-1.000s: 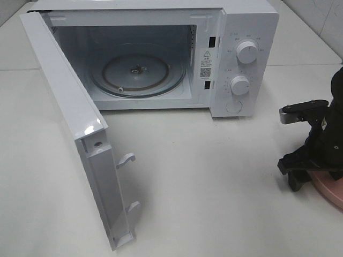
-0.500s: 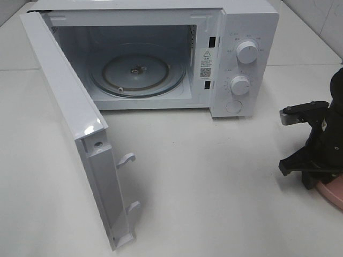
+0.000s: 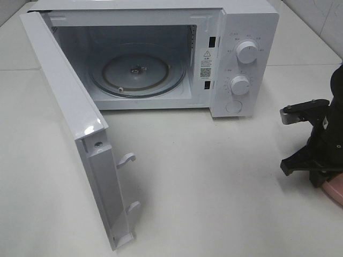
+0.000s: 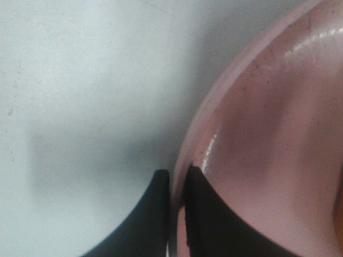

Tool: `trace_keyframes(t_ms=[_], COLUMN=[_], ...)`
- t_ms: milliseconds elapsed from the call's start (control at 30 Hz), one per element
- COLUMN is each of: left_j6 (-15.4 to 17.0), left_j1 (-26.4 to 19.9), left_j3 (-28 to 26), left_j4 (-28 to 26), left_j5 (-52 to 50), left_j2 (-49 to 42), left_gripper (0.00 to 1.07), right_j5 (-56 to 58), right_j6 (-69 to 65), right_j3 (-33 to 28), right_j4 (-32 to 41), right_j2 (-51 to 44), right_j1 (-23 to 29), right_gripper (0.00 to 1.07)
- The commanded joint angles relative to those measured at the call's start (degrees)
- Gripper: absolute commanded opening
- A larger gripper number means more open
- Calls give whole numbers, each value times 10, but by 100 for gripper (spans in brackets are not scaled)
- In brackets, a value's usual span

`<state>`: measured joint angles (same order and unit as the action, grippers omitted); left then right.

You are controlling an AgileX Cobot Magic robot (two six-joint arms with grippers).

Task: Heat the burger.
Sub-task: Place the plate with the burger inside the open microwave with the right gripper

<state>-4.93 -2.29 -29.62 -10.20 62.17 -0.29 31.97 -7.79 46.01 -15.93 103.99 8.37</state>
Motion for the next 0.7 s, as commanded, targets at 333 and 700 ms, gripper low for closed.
trace_keyframes(t_ms=[333,700], left_j6=[3,3], left_j1=[3,3], left_j3=[1,1], left_j4=[-5,-5], left_j5=[-9,-9], left_j2=[-10,-10], left_gripper=[98,98], right_j5=[72,135], right_j6=[-88,-140], right_j3=[-6,-6], right_j4=[-79,-139], right_j2=[-41,-84], right_j1=[45,96], right_gripper=[0,0])
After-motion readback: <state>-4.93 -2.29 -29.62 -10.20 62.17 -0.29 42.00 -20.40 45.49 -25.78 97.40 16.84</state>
